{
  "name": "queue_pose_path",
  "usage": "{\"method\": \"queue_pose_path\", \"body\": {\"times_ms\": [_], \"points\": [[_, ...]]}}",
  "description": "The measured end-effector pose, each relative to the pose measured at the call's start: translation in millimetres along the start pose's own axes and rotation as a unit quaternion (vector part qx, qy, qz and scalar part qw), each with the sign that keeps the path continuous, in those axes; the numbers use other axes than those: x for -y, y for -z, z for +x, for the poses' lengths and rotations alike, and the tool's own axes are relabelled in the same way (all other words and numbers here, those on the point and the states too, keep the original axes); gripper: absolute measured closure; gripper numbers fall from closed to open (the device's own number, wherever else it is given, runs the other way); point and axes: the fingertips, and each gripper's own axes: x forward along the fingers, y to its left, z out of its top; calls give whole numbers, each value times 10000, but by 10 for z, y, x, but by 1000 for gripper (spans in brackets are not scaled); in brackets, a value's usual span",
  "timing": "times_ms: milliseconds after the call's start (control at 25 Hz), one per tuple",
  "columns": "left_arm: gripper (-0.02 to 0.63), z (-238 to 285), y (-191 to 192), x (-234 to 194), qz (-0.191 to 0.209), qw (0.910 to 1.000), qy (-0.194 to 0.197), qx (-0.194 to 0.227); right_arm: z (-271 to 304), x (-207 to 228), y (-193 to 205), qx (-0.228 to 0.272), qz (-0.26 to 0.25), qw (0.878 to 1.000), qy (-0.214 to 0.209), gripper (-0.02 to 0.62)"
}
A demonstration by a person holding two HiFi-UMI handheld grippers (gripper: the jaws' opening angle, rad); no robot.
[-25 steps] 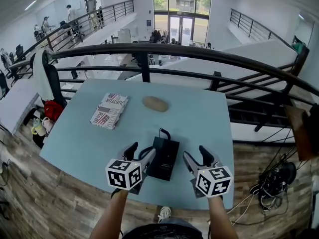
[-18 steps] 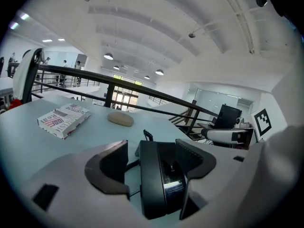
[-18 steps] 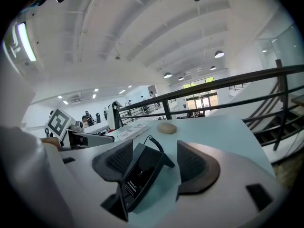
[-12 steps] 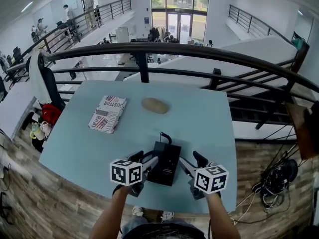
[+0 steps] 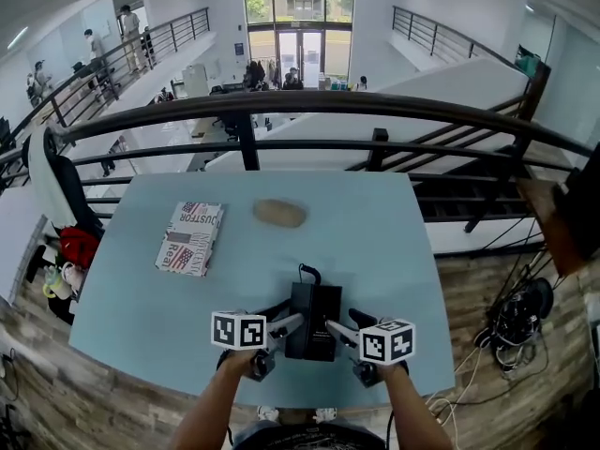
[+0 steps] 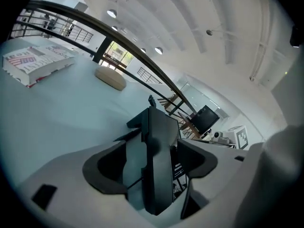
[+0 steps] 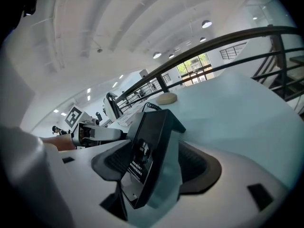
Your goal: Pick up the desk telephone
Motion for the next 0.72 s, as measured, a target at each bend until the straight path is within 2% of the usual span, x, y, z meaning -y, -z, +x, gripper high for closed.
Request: {"method": "queue_pose_path", "body": {"times_ms": [440,600,720], "points": [[285,239,136,-10,107,9957,562,-733,295,-14,299,-391,617,9971,-189,301],[285,306,175,19,150,9939,722,-819,351,-52,314,-302,977,9939,-413,301],[287,322,148,41,165,9927,877,-815,394,-56,303,-300,1023,9933,-450,301]]}}
